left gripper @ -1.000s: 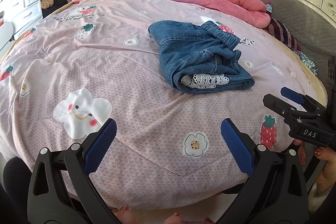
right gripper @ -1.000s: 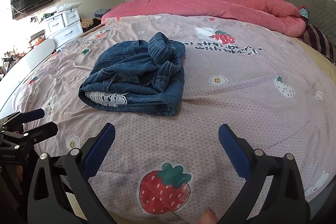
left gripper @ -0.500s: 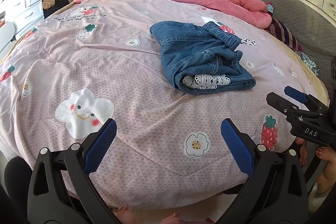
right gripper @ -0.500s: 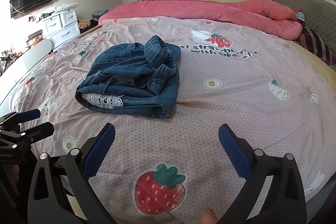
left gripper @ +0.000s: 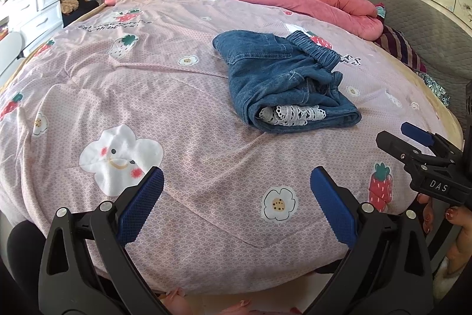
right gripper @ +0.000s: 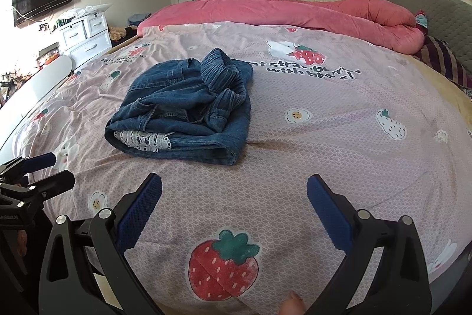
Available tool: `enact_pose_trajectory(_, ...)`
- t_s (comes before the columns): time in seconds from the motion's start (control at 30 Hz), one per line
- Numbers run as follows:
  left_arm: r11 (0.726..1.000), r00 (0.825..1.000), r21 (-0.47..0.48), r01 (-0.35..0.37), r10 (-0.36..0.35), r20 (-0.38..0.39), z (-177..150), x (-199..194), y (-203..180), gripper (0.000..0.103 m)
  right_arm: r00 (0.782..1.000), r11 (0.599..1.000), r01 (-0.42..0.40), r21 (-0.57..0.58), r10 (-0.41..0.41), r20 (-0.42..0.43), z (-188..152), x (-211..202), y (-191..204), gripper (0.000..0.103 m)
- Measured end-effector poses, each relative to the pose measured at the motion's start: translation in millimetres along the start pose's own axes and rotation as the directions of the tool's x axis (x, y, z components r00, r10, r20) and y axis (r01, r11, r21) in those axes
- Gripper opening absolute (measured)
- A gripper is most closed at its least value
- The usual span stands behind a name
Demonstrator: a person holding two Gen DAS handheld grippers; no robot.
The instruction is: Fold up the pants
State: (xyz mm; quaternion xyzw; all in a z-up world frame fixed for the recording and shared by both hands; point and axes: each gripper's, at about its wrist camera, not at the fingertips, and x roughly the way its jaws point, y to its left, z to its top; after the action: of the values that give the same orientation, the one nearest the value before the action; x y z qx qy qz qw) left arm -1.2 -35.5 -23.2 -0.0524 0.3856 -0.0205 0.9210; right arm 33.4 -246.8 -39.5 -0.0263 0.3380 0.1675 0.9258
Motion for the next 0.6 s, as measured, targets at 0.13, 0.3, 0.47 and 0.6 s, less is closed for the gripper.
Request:
enact_pose_trajectory(0.13, 1.000, 1.000, -0.002, 0.000, 0.000, -0.001, 0.1, 0.9, 0.2, 0.094, 1.000, 1.000, -0.002, 0.004, 0.002, 0.000, -0.1, -0.1, -0.1, 0.098)
enact_pose_trajectory(0.3, 1.000, 1.000, 0.001, -0.002, 0.002, -0.002, 0.0, 1.6, -0.2, 0.094, 1.000, 1.000, -0.003, 0.004, 0.003, -0.005, -0.4, 0.1, 0.4, 0.098)
enact_pose_trajectory(0.47, 1.000, 1.000, 0.002, -0.003, 0.003, -0.004, -0.1, 1.4, 0.2, 0.094, 1.000, 1.000, -0.006, 0.002, 0.006, -0.010, -1.0, 0.5, 1.6, 0.098)
enact_pose_trajectory(0.6, 1.000, 1.000, 0.006, -0.005, 0.005, -0.005, -0.4, 1.5, -0.2, 0.094, 1.000, 1.000, -0.005, 0.004, 0.005, -0.011, -0.7, 1.1, 1.3, 0.098)
